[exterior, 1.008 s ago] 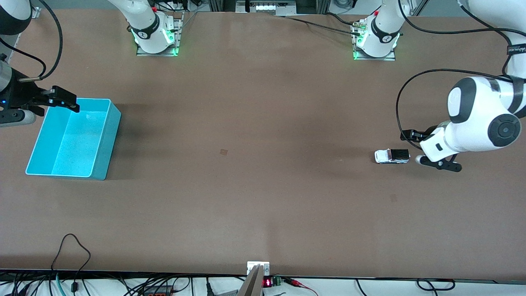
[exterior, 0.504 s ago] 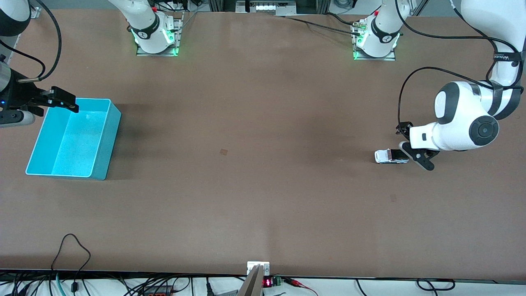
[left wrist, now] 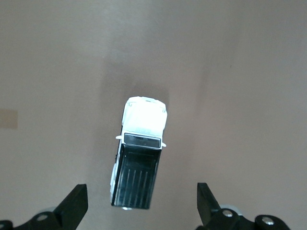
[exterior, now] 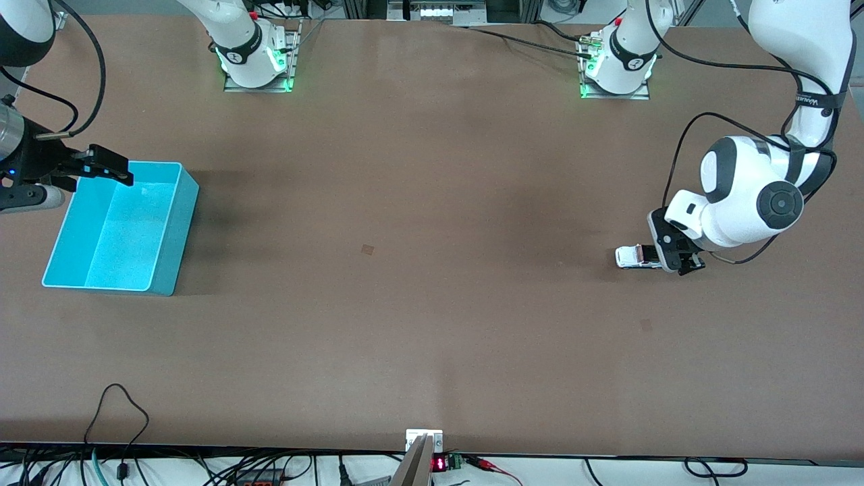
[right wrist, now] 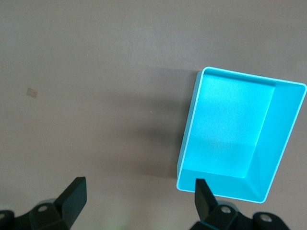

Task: Wind and store white jeep toy
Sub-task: 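Lower the left gripper onto the jeep while the right gripper moves over the bin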

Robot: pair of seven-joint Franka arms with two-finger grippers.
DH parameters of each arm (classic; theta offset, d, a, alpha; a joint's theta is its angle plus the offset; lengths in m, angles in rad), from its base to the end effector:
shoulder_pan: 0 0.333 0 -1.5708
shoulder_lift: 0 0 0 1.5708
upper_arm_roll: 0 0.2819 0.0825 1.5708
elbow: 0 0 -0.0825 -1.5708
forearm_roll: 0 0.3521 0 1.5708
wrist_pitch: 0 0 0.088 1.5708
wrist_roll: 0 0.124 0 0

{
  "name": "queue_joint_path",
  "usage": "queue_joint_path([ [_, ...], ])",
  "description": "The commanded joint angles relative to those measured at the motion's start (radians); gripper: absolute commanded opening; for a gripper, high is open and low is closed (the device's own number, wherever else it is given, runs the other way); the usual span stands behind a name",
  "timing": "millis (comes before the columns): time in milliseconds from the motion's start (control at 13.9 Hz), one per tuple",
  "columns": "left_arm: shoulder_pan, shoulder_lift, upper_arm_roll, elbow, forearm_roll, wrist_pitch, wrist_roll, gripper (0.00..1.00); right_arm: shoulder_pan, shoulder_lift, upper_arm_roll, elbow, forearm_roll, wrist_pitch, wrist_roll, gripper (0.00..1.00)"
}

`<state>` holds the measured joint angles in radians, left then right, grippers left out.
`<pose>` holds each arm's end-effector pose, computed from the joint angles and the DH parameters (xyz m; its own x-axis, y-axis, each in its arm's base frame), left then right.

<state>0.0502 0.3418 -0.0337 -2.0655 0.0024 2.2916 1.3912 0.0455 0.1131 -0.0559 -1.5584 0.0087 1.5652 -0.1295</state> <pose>0.5424 0.0089 0.2316 0.1938 -0.9810 -0.0111 -0.9743 -0.1938 0.1151 0.5467 -0.0032 0.5179 0.9874 0.1186 -0.1047 0.1176 -0.9929 -0.0160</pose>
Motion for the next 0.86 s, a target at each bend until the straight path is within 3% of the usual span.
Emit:
queue_joint_path([
  [0,0.022,-0.006,-0.012,-0.054,0.018,0.089,0.098,1.00,0.000,0.019,0.001,0.012,0.002,-0.037,-0.013,1.00],
  [504,0.030,-0.006,-0.012,-0.133,0.016,0.250,0.186,1.00,0.000,0.048,0.001,0.009,0.001,-0.097,-0.016,1.00],
  [792,0.042,0.008,-0.012,-0.136,0.016,0.279,0.184,1.00,-0.004,0.077,0.001,0.009,0.002,-0.114,-0.015,1.00],
])
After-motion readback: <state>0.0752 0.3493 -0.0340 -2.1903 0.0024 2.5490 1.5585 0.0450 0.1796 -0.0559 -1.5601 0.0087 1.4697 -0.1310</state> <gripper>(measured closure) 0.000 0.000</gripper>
